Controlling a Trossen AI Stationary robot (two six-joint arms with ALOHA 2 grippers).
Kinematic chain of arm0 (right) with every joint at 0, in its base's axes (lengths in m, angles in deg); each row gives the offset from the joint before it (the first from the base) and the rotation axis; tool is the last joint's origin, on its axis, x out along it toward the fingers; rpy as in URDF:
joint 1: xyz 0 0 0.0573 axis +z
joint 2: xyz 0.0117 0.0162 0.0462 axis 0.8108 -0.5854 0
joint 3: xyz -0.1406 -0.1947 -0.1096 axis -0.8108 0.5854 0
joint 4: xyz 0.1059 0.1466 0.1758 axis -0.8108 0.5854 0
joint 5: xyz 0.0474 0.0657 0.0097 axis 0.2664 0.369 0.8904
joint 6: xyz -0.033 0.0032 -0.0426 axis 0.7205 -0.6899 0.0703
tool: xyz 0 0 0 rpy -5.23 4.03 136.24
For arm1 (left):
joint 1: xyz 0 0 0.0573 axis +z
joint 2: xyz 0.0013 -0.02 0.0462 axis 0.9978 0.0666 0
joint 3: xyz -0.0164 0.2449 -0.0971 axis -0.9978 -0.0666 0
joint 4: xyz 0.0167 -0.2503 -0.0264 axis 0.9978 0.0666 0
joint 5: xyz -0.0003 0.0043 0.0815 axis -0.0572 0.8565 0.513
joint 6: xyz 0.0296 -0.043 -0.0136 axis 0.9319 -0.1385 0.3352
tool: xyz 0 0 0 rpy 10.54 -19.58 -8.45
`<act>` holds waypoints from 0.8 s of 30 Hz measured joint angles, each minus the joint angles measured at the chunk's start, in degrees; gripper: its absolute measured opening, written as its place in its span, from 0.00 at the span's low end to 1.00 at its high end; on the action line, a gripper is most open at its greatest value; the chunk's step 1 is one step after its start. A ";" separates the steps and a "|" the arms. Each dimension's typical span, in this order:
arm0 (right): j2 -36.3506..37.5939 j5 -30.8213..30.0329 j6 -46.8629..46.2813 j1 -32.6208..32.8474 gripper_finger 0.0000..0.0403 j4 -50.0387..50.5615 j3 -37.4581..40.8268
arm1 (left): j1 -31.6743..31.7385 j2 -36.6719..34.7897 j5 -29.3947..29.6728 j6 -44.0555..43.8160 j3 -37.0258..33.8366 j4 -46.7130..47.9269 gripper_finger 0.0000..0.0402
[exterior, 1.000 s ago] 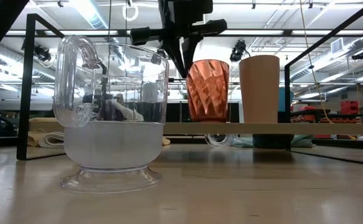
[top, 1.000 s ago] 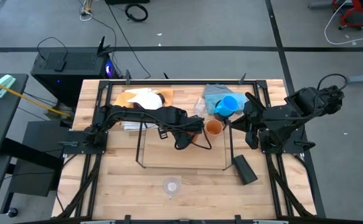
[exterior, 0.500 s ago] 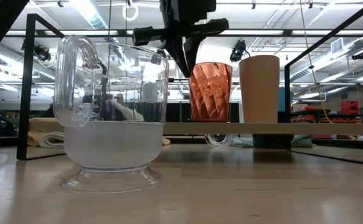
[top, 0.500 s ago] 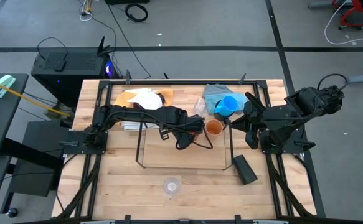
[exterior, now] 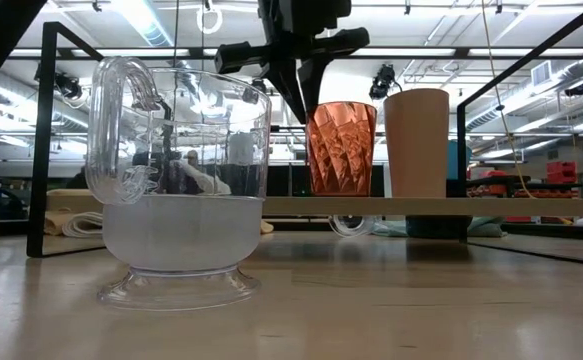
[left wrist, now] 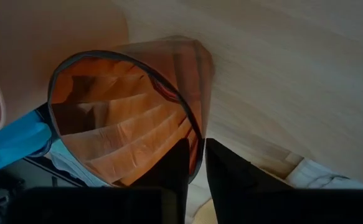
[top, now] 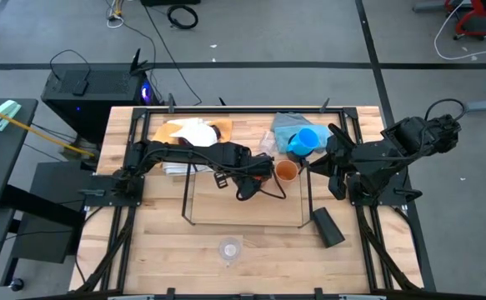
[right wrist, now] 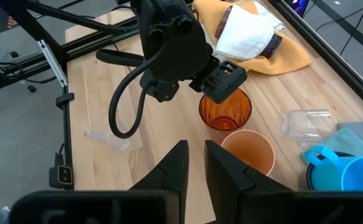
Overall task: Stack small to large cups/mugs on shelf
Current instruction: Put the orange cup on the shelf, then put the blue mug on the shelf
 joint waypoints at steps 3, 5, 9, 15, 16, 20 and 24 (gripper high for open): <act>0.01 0.00 0.00 0.00 0.14 0.00 0.00 | 0.01 0.00 -1.50 -1.02 0.00 0.02 0.17; 0.02 0.00 0.00 0.00 0.14 0.00 0.00 | -0.02 0.00 -1.71 -1.12 -0.02 0.02 0.19; 0.02 0.00 0.02 0.00 0.14 0.00 0.00 | 0.01 0.00 -1.71 -1.12 0.01 0.02 0.22; 0.00 0.00 0.00 0.00 0.14 0.00 0.00 | 0.03 0.00 -0.98 -1.21 0.00 0.02 0.25; 0.00 0.00 0.02 0.00 0.14 0.00 0.00 | 0.05 0.00 -0.62 -1.17 -0.01 0.02 0.26; 0.02 0.00 0.00 0.00 0.14 0.00 0.00 | 0.07 -0.36 0.81 -1.08 0.00 0.04 0.25; 0.01 0.00 0.06 0.00 0.14 0.02 0.00 | 0.07 -1.21 0.87 -1.13 0.18 -0.02 0.25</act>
